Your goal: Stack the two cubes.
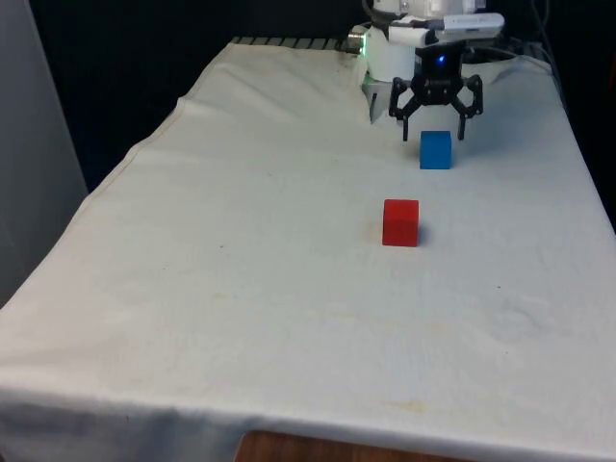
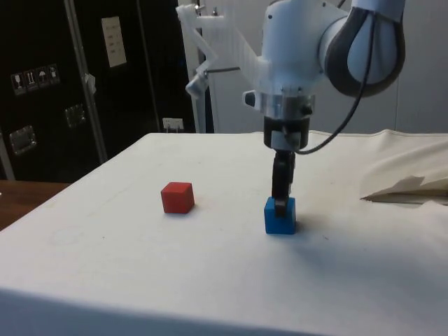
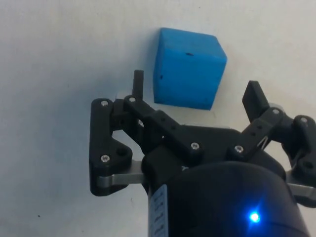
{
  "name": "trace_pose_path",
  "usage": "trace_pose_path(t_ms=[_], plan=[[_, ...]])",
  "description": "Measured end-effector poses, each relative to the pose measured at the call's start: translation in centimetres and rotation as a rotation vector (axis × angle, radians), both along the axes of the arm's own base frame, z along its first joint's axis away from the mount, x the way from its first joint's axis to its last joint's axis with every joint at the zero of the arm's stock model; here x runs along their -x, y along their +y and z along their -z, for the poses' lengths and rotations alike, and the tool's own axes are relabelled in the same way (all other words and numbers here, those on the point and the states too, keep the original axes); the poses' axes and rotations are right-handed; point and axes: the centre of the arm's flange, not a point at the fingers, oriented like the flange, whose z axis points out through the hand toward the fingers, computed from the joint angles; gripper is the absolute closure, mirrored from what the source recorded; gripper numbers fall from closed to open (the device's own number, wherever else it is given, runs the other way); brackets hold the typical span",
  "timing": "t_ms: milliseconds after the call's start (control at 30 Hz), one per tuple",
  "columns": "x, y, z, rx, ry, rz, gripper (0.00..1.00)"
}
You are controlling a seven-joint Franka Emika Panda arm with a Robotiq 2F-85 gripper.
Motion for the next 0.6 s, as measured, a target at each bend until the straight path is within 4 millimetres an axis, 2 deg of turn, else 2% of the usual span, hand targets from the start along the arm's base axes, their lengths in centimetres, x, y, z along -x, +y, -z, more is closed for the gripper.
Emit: trace_pose_path(t_ms=[167, 400, 433, 500, 600], plan=[[0.2, 0.0, 1.3, -0.009, 0.001, -0.001, 0.0], [0.5, -0.1, 1.3, -0.008, 0.003, -0.003, 0.0], [0.5, -0.1, 1.3, -0.008, 0.003, -0.003, 0.03], [0.4, -0.1, 1.3, -0.008, 0.002, -0.003, 0.2], [0.4, -0.1, 1.3, -0.008, 0.002, -0.003, 0.54]])
